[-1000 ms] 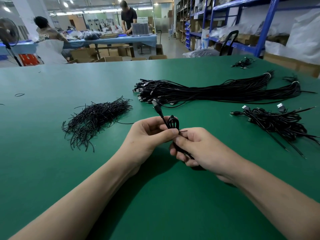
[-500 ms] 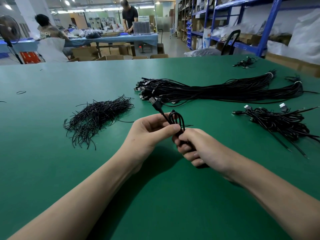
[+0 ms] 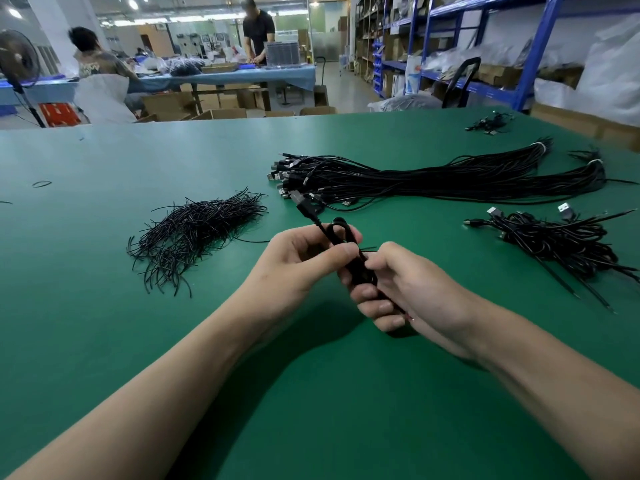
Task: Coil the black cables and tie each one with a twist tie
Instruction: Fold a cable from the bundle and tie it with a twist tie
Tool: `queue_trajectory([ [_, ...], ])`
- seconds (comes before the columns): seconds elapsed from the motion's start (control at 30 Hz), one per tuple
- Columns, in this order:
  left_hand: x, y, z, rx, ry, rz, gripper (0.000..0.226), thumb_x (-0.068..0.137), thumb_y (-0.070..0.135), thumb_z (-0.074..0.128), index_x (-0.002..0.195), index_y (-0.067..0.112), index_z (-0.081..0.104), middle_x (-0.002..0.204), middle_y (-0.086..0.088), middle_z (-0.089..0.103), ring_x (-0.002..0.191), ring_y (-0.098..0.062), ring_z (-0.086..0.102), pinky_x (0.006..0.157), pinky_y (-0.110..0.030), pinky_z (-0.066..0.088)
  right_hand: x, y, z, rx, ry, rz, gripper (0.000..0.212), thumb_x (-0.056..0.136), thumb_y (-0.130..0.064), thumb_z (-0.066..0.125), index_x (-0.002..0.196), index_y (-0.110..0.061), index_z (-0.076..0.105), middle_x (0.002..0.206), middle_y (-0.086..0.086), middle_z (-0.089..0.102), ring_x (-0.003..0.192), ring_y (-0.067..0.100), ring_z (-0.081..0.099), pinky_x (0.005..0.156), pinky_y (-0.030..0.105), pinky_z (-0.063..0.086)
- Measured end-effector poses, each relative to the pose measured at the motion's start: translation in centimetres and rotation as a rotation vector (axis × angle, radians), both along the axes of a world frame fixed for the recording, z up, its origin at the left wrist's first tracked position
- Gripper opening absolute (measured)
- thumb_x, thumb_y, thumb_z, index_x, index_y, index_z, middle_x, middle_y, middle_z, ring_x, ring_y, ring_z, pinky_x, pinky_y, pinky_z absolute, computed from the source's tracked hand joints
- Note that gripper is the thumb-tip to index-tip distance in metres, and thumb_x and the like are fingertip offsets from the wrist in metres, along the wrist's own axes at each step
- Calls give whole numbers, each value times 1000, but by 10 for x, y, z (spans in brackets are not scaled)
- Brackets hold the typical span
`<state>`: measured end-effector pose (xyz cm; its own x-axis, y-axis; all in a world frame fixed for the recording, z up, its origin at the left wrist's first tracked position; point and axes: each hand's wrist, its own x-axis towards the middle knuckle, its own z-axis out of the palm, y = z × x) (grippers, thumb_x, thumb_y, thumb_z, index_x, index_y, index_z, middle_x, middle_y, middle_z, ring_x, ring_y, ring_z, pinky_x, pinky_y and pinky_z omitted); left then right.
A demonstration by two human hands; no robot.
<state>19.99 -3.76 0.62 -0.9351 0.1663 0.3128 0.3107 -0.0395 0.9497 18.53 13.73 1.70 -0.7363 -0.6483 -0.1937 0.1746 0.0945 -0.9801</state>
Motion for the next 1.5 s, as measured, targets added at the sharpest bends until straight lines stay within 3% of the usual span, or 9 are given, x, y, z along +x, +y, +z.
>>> queue_trajectory([
  [0.1,-1,0,0,106,-27,9,9,91,14,64,99,12,68,69,-1,57,68,-14,53,77,-21,46,-2,2,-1,-113,-70,-22,39,104,-33,27,95,-15,61,69,-7,36,57,8,26,51,25,16],
  [0.23,-3,0,-2,195,-60,-2,12,91,14,63,102,10,68,68,-2,56,67,-15,53,75,-25,47,1,1,-2,-207,-114,-8,33,107,-37,38,102,-13,61,71,-4,47,55,8,36,47,22,23],
  [0.4,-3,-1,-2,202,-97,-8,21,86,12,67,106,5,67,73,-3,64,74,-15,61,86,-27,49,1,4,-3,-254,-204,-4,27,106,-36,42,98,-14,55,66,-6,32,50,7,21,43,19,17],
  [0.67,-3,-3,-4,96,-144,59,35,78,20,82,110,11,73,81,1,74,81,-8,67,91,-25,52,4,-5,-5,-44,132,-126,31,110,-31,32,86,-19,48,60,-12,29,50,6,17,46,20,13],
  [0.83,-3,-2,-6,-17,-133,172,30,65,43,78,83,20,82,86,2,77,81,-5,64,78,-18,51,5,-8,-7,38,275,-213,32,110,-30,33,84,-18,49,55,-16,33,45,2,23,42,14,21],
  [1.0,-4,3,-4,55,-29,197,18,70,32,77,77,16,80,84,3,78,78,0,69,73,-11,49,8,-11,-7,-18,326,-239,33,110,-32,33,84,-18,48,55,-16,32,46,2,25,43,14,23],
  [1.17,-3,4,-7,62,0,176,25,76,31,75,78,6,77,75,1,73,76,-4,66,75,-14,48,12,-14,-6,-37,330,-204,33,110,-33,32,84,-17,45,55,-16,31,46,1,25,42,14,23],
  [1.4,0,6,-4,51,-23,132,29,81,31,72,81,2,74,72,-4,69,74,-11,62,76,-18,46,10,-15,-9,71,497,-208,34,110,-27,31,81,-17,44,51,-17,32,42,1,28,42,11,24],
  [1.5,2,7,-1,56,-33,139,28,80,31,72,80,3,73,71,0,69,75,-9,63,78,-18,47,10,-14,-9,34,439,-173,34,111,-25,31,80,-18,43,52,-17,32,42,1,27,42,10,24],
])
